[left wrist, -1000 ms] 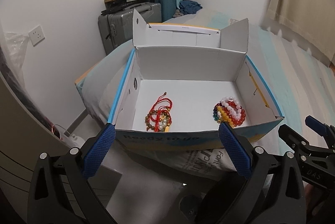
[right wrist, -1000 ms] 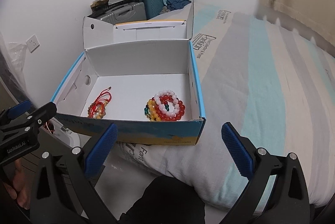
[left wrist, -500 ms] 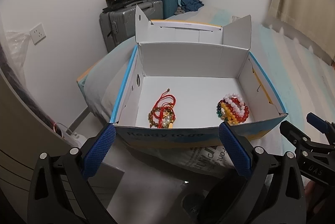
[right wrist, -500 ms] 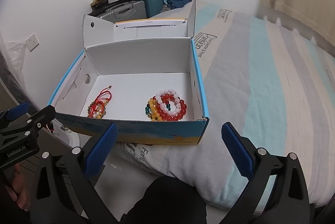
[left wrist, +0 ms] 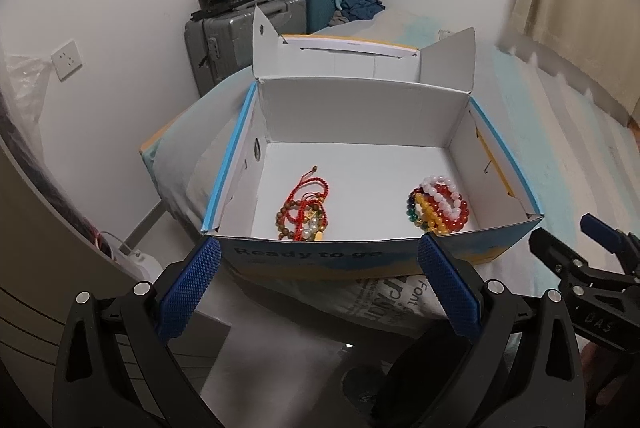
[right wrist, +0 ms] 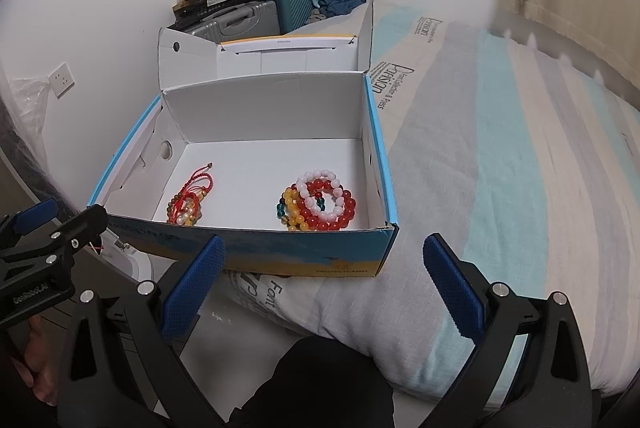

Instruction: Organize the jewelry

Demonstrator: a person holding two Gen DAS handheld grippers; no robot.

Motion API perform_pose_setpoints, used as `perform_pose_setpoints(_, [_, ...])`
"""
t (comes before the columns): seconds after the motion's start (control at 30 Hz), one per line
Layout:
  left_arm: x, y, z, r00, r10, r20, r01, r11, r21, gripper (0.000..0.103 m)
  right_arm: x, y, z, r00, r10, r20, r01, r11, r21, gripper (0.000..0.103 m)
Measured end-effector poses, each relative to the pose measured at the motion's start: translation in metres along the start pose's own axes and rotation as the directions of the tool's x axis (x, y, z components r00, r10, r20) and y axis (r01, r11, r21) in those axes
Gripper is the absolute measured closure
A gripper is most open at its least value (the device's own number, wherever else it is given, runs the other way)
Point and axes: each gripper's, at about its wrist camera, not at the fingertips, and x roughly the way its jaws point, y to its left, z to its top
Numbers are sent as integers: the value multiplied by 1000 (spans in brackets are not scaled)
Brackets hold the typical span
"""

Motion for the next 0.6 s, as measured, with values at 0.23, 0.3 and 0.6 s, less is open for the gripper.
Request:
perform_pose_setpoints(0.23, [-2,-6,0,1000,-13,0,13,1000,4,6,0,0,0,1000,0,1,0,1000,-2,8])
perform_pose_setpoints(0.3, [-2,-6,-1,1000,-5,1,5,1000,4,6,0,0,0,1000,0,1,0,1000,-1,8])
perform_pose_setpoints(0.6, [-4,-4,-1,1000,0,8,0,1000,-26,6,0,0,0,1000,2,0,-2,1000,0,8])
